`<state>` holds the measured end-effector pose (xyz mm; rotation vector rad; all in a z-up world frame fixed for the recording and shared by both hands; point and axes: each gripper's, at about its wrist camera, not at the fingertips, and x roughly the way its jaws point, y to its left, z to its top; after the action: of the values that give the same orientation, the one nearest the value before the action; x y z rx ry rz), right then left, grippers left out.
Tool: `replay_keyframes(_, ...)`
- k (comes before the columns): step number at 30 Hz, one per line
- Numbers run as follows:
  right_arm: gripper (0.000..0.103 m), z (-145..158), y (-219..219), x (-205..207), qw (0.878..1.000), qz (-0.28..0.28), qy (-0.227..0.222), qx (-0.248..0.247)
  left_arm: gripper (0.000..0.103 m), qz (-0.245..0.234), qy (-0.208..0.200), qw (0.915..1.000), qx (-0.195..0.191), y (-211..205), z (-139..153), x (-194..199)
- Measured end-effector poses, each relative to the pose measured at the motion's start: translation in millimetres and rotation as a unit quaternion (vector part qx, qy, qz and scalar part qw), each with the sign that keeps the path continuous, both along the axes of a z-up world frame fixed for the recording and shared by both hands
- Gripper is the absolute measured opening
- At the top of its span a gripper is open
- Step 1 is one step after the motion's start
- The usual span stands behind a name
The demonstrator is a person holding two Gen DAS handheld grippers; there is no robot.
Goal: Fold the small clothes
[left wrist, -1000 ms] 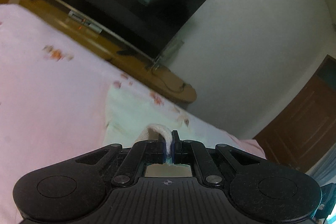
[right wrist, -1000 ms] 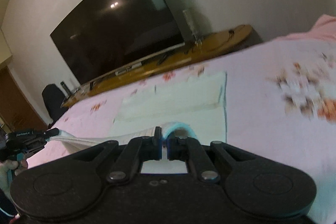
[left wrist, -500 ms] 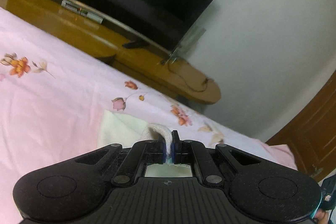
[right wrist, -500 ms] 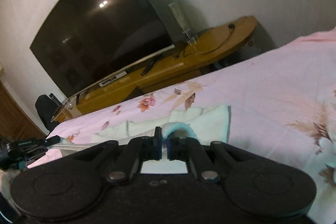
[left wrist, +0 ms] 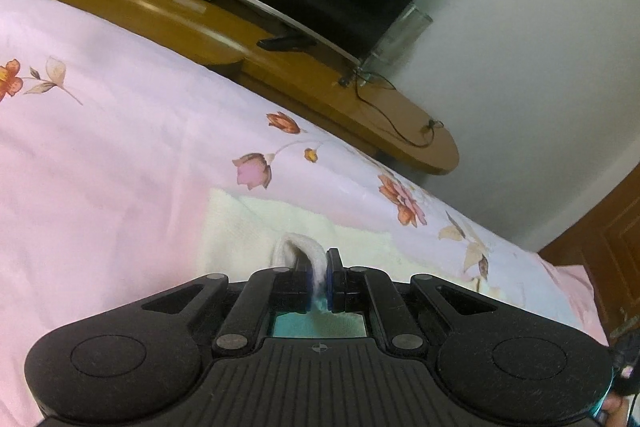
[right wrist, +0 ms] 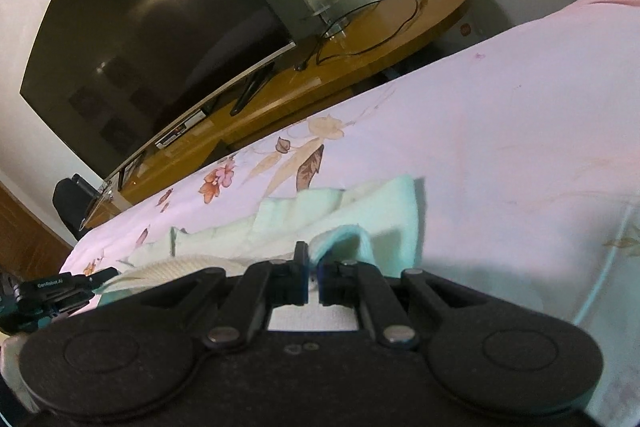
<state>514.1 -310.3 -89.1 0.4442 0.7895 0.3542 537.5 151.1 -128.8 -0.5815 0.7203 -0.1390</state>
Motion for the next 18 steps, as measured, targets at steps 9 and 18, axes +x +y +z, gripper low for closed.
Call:
replay_keyframes(9,0.049,19.2,-18.5,-11.4,0.997,-0.027,-0.07,-0.002,0.011,-0.034,-0.038,0.9981,0.035,-1.9,19.3,-3.9)
replay_keyframes(18,0.036,14.3,-9.4,-4.2,0.997,0.005,-0.058,-0.05,0.065,-0.053,-0.065,0.9881,0.129,-9.0,35.1,-4.4)
